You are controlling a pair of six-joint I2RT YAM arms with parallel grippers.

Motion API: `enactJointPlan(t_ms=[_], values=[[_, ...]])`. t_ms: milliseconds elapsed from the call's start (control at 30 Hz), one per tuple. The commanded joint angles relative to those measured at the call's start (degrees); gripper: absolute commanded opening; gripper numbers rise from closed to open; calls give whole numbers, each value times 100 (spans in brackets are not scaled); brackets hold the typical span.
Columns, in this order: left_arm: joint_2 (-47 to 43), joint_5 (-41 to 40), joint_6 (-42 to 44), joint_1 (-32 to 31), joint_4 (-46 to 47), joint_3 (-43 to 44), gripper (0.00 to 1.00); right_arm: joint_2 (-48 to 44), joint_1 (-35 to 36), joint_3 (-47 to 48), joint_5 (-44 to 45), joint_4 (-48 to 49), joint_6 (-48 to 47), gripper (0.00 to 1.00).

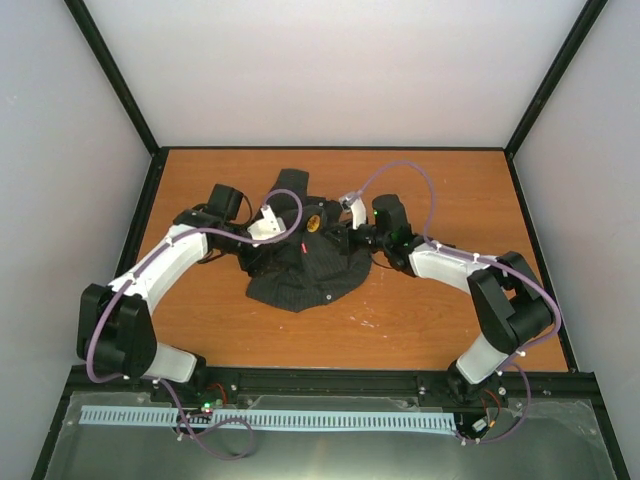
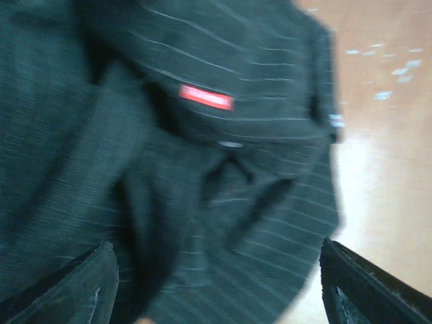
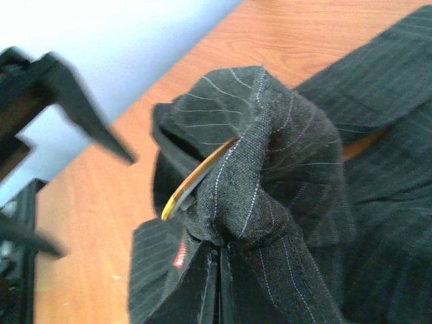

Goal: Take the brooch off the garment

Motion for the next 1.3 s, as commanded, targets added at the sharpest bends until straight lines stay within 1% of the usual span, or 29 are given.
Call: enactJointPlan(t_ms=[0,67,133,200,233,267,333,367,400,433,467,500,533,567,600,633,667,700,733,767,800,867,967,1067,1267], values=[[-104,-1299,-233,3,2120,-96,82,-88,29,-150,-1010,906,498,3],[102,-1499,-308,2,2412,47,82,-82,8,-239,-1220,1042,573,3],[360,-1622,-342,3,2523,200,83,-73,-14,-311,-1255,1093,635,3],[597,-1634,-197,10,2528,247,83,-81,-56,-363,-1243,1053,654,2],[719,-1600,-95,11,2465,263,82,-86,-81,-384,-1227,989,661,3],[832,-1590,-9,12,2450,255,77,-102,-136,-397,-1221,911,653,3],[1062,-1627,107,32,2503,256,64,-164,-194,-489,-1236,879,639,3],[1165,-1604,124,75,2504,319,54,-208,-226,-544,-1252,888,642,3],[1275,-1566,126,118,2470,435,39,-243,-259,-585,-1269,872,613,3],[1352,-1535,100,170,2416,604,18,-282,-285,-609,-1263,810,573,3],[1438,-1513,52,224,2316,842,3,-314,-299,-608,-1203,676,499,3],[1495,-1402,41,269,2117,1115,1,-345,-328,-586,-1111,440,357,3],[1556,-1249,53,308,1748,1447,1,-368,-338,-547,-929,260,280,6],[1587,-1103,87,335,1410,1767,1,-390,-357,-513,-700,106,249,14],[1587,-922,169,337,1092,2056,1,-428,-369,-484,-411,-24,248,25],[1582,-753,246,337,721,2334,1,-479,-371,-416,-21,-197,254,30],[1584,-615,357,337,340,2593,1,-542,-372,-388,251,-291,263,33],[1593,-494,472,337,-52,2867,1,-638,-368,-375,499,-338,293,39],[1618,-448,551,333,-437,3091,1,-760,-333,-392,783,-353,318,48],[1646,-447,604,336,-767,3307,1,-964,-272,-431,955,-315,292,55],[1679,-475,625,331,-1034,3512,1,-1132,-192,-494,1014,-203,203,58],[1710,-612,625,330,-1399,3641,1,-1398,155,-583,1130,16,-32,62],[1655,-788,584,329,-1529,3598,1,-1474,447,-563,945,337,-68,66],[1454,-751,602,328,-1384,3453,1,-1250,460,-537,356,816,211,68],[1108,-726,690,302,-1091,3242,1,-771,374,-98,-87,739,262,67]])
